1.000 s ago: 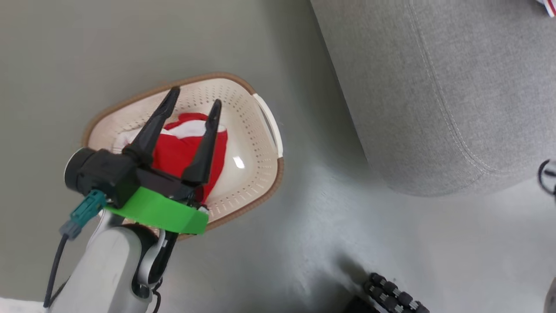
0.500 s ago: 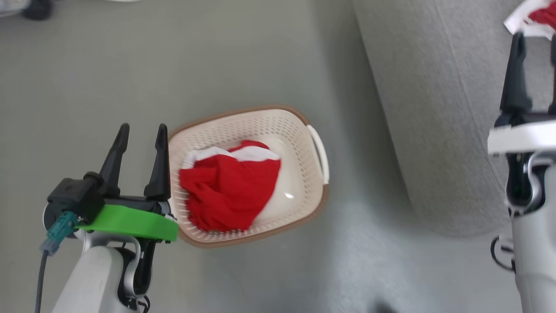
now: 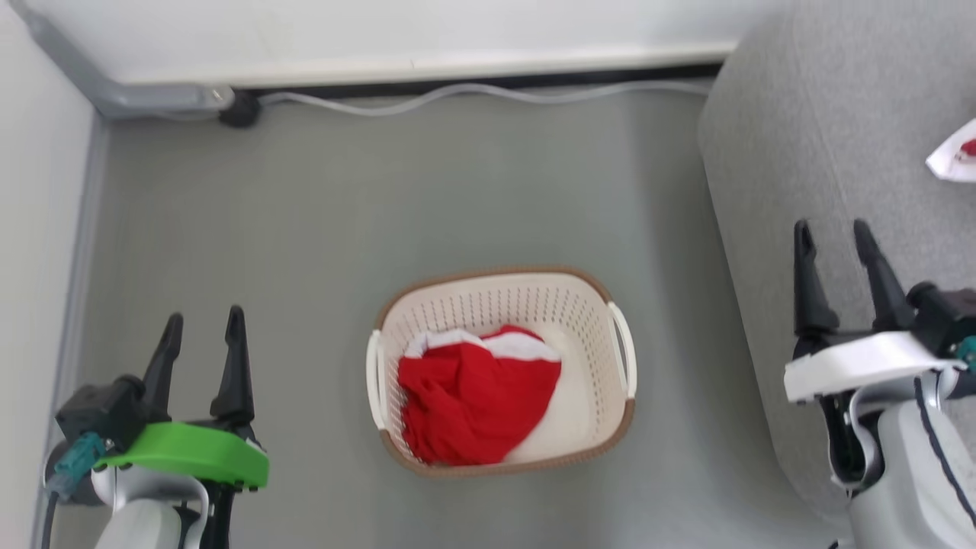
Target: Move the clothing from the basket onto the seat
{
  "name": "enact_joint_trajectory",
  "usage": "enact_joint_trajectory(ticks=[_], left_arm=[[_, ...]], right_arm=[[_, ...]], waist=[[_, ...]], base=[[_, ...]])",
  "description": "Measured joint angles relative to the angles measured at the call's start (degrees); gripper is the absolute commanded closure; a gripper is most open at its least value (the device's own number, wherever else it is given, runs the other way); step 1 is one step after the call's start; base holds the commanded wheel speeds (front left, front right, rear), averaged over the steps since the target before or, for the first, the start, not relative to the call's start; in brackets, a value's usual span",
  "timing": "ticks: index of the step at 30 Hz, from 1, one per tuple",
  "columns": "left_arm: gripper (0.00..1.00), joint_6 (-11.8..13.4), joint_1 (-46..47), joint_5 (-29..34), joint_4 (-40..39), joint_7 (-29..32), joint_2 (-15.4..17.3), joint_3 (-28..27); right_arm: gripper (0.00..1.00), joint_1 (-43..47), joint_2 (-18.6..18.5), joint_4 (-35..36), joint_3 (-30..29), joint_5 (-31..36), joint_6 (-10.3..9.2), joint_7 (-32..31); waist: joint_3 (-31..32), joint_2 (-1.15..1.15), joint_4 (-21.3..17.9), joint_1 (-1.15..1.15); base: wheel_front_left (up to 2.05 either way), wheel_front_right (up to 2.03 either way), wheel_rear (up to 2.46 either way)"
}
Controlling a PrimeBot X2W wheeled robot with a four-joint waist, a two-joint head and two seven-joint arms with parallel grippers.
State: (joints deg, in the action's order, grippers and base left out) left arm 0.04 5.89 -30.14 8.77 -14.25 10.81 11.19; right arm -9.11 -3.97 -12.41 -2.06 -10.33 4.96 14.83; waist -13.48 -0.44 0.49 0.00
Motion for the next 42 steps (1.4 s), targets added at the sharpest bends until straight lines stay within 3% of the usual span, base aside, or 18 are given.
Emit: enact_joint_trajectory(ticks=[11, 19, 29, 42], left_arm=[[0.0, -0.4, -5.0, 0.0, 0.0, 0.0, 0.3, 0.0], [0.0, -0.8, -6.2, 0.0, -1.0, 0.0, 0.3, 0.2], [0.0, -1.1, -6.5, 0.1, -4.6, 0.0, 0.6, 0.6], [0.0, -2.3, -2.4, 3.1, -8.3, 4.2, 1.1, 5.9]], right_arm=[[0.0, 6.7, 0.3, -2.0, 3.2, 0.7, 0.08, 0.0], [0.0, 8.3, 0.3, -1.0, 3.3, 0.7, 0.09, 0.0], [0.0, 8.3, 0.3, 2.9, 4.0, 1.1, 0.51, 0.0], [0.0, 1.5, 0.1, 10.1, 3.8, 2.9, 0.42, 0.0]], waist=[[9.4, 0.0, 1.1, 0.0], [12.2, 0.0, 0.3, 0.0], [9.6, 0.0, -0.3, 0.0], [0.5, 0.0, -1.3, 0.0]], base=[[0.0, 0.0, 0.0], [0.0, 0.0, 0.0], [0.0, 0.0, 0.0], [0.0, 0.0, 0.0]])
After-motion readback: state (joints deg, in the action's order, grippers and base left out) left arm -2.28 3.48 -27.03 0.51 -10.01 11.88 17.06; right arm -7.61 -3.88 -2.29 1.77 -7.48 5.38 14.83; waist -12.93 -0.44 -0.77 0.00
